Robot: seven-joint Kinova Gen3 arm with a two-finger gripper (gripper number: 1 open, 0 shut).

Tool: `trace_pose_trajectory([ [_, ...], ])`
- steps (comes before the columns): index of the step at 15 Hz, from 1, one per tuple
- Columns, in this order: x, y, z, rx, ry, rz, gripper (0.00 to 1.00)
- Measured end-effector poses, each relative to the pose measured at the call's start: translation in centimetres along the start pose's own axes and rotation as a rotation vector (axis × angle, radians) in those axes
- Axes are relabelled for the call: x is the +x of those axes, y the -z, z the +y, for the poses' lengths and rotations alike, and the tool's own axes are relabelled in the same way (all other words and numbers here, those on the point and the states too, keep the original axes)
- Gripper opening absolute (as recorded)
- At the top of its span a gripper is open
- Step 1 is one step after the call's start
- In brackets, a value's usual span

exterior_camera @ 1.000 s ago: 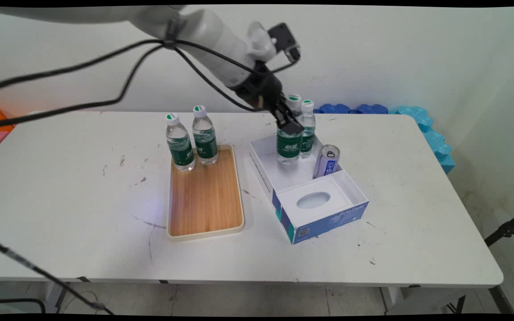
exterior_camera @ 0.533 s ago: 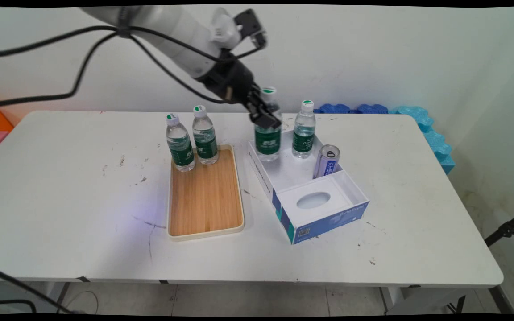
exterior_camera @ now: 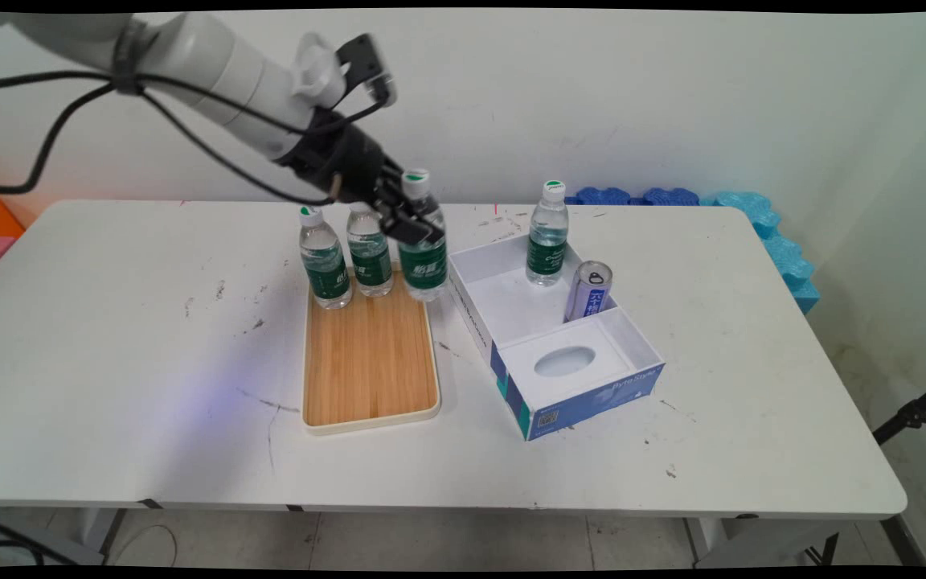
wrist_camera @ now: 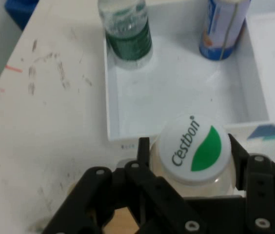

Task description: Place the picked object on the tray

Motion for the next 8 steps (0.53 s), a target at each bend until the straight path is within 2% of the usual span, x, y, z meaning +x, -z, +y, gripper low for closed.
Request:
trace_pose_trajectory([
  [8, -6.1, -0.9, 0.3, 0.027, 0.032, -0.006, 0.00],
])
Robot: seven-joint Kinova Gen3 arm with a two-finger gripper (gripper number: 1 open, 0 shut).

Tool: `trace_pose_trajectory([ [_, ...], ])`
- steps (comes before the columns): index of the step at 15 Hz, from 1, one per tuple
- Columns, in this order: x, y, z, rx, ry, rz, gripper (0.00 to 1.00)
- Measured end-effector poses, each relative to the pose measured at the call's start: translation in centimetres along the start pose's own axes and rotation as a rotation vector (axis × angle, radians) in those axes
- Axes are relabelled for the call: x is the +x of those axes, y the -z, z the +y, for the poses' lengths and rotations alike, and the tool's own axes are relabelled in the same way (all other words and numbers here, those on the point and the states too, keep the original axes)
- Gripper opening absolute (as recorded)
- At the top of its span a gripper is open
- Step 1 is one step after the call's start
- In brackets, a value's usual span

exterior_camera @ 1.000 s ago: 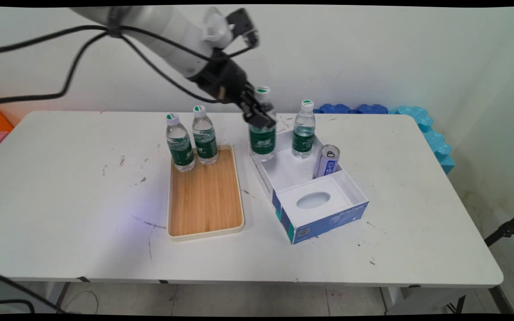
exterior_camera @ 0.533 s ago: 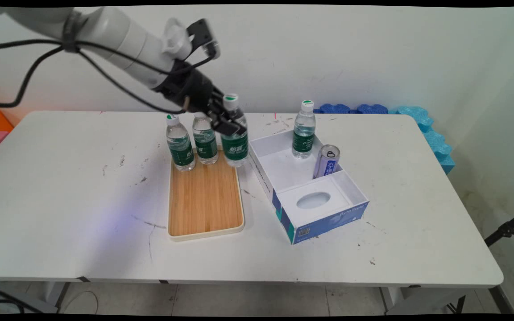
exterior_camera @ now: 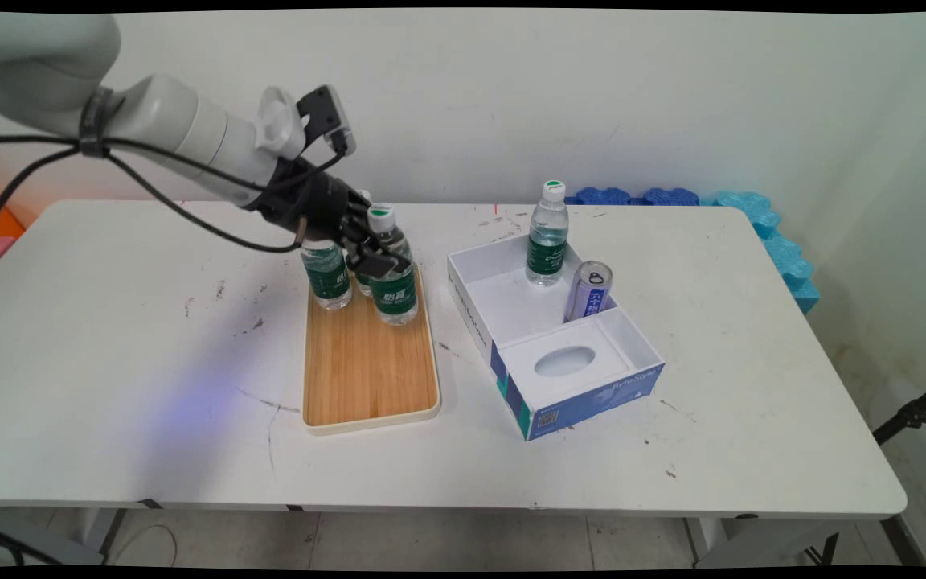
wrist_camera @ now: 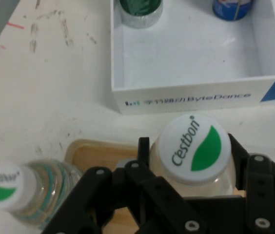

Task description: Place the picked object on the tray

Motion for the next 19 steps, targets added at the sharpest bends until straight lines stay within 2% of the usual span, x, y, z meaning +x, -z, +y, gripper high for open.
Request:
trace_pose_trajectory([
  [6, -2.8, -1.2, 0.3, 0.013, 0.022, 0.004, 0.00],
  [15, -4.9, -2.1, 0.8, 0.020, 0.049, 0.007, 0.00],
  [16, -5.1, -2.2, 0.8, 0.020, 0.050, 0.008, 1.00],
  [19, -5.5, -2.2, 0.8, 0.019, 0.051, 0.008, 1.00],
])
